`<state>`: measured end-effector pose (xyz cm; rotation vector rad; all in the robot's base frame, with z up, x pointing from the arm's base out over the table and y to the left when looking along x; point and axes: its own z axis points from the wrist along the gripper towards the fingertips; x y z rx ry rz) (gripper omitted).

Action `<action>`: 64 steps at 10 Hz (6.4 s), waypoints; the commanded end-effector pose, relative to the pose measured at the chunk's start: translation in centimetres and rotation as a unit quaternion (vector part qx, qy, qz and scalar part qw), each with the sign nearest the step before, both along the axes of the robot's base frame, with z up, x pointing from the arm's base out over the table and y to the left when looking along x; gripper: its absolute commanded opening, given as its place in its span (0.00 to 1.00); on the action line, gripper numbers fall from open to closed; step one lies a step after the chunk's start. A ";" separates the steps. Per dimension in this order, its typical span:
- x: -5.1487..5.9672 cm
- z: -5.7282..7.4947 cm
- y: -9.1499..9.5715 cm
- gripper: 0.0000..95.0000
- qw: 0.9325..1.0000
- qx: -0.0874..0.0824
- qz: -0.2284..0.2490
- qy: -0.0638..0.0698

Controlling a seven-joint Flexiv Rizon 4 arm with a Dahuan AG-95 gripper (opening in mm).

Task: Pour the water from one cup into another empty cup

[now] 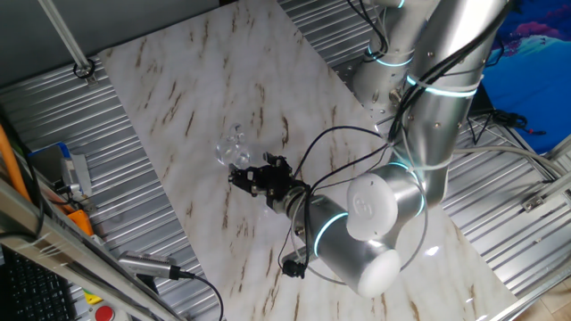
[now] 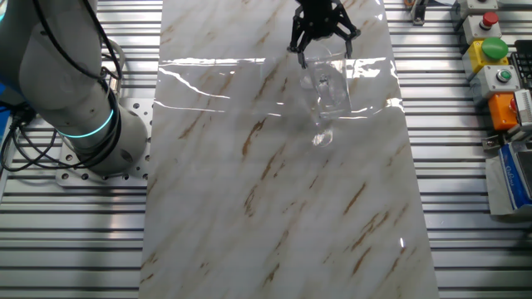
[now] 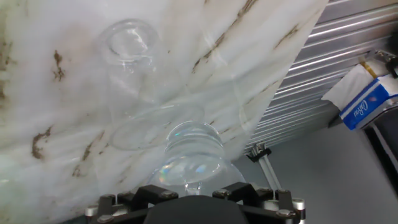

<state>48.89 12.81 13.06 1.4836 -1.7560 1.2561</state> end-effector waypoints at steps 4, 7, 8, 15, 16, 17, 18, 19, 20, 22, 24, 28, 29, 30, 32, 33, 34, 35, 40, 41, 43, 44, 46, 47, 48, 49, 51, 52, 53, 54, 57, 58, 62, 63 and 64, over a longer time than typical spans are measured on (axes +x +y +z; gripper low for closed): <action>-0.2 0.1 -0.3 0.00 0.996 0.088 0.030 0.017; -0.2 0.2 -0.4 0.00 0.984 0.163 0.058 0.036; -0.1 0.2 -0.5 0.00 0.976 0.202 0.069 0.046; 1.3 0.8 -1.1 0.00 0.948 0.275 0.131 0.095; 1.9 1.0 -1.4 0.00 0.942 0.288 0.140 0.103; 2.3 1.2 -1.5 0.00 0.937 0.301 0.143 0.108; 2.6 1.3 -1.7 0.00 0.932 0.313 0.145 0.113; 2.9 1.4 -1.9 0.00 0.927 0.327 0.143 0.118; 3.0 1.4 -2.1 0.00 0.924 0.335 0.141 0.121; 3.7 1.5 -3.2 0.00 0.913 0.359 0.141 0.133; 3.9 1.4 -3.9 0.00 0.907 0.371 0.141 0.138; 3.8 0.7 -5.1 0.00 0.891 0.408 0.126 0.153; 3.7 0.7 -5.3 0.00 0.889 0.415 0.119 0.156; 3.5 0.6 -5.6 0.00 0.883 0.428 0.111 0.159; 3.3 0.3 -6.0 0.00 0.875 0.441 0.108 0.168; 3.1 0.3 -6.3 0.00 0.875 0.442 0.105 0.169; 2.9 0.2 -6.6 0.00 0.874 0.442 0.103 0.172; 2.6 0.2 -6.9 0.00 0.873 0.446 0.101 0.172; 1.8 -0.2 -7.4 0.00 0.868 0.454 0.100 0.173; 1.7 -0.2 -7.4 0.00 0.868 0.455 0.100 0.173; 1.4 -0.3 -7.3 0.00 0.867 0.459 0.097 0.170; 1.3 -0.4 -7.3 0.00 0.865 0.461 0.098 0.170; 1.1 -0.5 -7.2 0.00 0.865 0.463 0.098 0.169; 1.0 -0.6 -7.2 0.00 0.864 0.465 0.098 0.169; 1.0 -0.6 -7.2 0.00 0.864 0.465 0.098 0.169; 1.0 -0.7 -7.2 0.00 0.864 0.465 0.099 0.169; 1.0 -0.7 -7.2 0.00 0.864 0.465 0.098 0.169; 1.0 -0.8 -7.2 0.00 0.864 0.465 0.098 0.168; 1.0 -0.8 -7.2 0.00 0.863 0.466 0.098 0.168; 1.0 -0.8 -7.2 0.00 0.863 0.466 0.098 0.168; 1.0 -0.8 -7.2 0.00 0.860 0.468 0.104 0.172; 1.0 -0.8 -7.2 0.00 0.859 0.470 0.104 0.172; 1.0 -0.8 -7.2 0.00 0.864 0.473 0.083 0.150; 1.0 -0.8 -7.2 0.00 0.868 0.467 0.080 0.149; 1.0 -0.8 -7.2 0.00 0.868 0.466 0.081 0.151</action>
